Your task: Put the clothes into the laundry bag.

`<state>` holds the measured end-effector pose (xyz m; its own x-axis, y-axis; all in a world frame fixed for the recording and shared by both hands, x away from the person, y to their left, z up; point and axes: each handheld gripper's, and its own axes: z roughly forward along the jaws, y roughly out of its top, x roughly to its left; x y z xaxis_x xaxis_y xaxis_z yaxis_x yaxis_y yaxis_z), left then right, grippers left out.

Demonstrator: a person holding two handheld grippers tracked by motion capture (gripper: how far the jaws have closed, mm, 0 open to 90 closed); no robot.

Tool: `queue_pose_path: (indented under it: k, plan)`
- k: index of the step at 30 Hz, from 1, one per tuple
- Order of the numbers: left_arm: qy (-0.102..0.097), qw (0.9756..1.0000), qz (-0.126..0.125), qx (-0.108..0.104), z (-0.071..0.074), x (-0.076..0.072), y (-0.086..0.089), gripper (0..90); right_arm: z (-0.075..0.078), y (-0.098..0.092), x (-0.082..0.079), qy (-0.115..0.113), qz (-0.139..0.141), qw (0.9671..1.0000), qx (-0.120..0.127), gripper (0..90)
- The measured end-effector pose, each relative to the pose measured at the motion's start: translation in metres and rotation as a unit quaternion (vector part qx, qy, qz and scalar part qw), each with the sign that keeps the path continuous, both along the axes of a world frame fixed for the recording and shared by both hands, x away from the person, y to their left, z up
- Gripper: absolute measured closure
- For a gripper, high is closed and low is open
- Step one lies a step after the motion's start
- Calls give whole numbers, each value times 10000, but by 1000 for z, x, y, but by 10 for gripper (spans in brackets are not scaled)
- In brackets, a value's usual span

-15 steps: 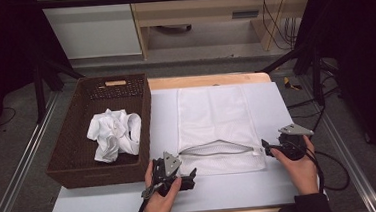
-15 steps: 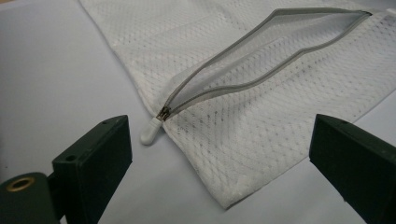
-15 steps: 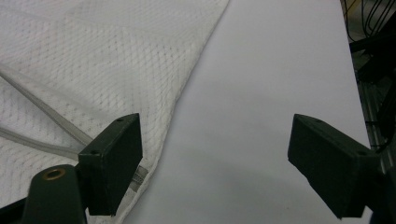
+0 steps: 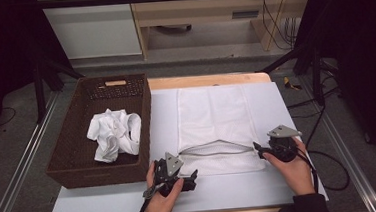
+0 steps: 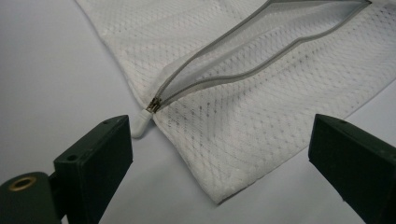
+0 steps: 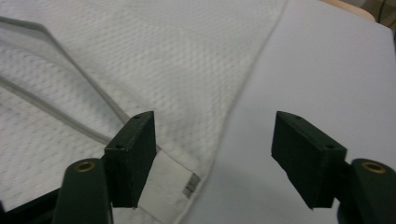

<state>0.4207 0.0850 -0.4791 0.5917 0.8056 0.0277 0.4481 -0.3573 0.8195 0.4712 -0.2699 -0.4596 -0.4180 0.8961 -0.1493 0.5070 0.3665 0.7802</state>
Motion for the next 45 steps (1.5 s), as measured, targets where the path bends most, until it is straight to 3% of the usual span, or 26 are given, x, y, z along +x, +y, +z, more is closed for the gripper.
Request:
queue_pose_path:
  k: [11,19,25,29,33,41,45]
  plan:
    - [110,9999,-38,113,-2,0,-4,63,1,36,-4,-1,797,9965,-265,493]
    - [161,9998,-1,122,-4,-1,-5,73,5,71,-2,48,1500,9870,-584,598]
    - [200,9997,8,135,-5,0,-6,75,8,101,10,59,1789,9792,-956,620]
    - [178,9997,26,139,-3,0,-4,76,9,119,20,214,1953,9735,-1171,610]
    - [147,9998,97,86,-1,-1,-3,77,11,133,29,298,2001,9705,-1312,582]
    - [142,9998,82,117,0,0,-2,78,11,139,44,411,2168,9644,-1457,500]
    - [145,9998,96,124,0,0,-1,78,2,140,46,632,2312,9578,-1587,551]
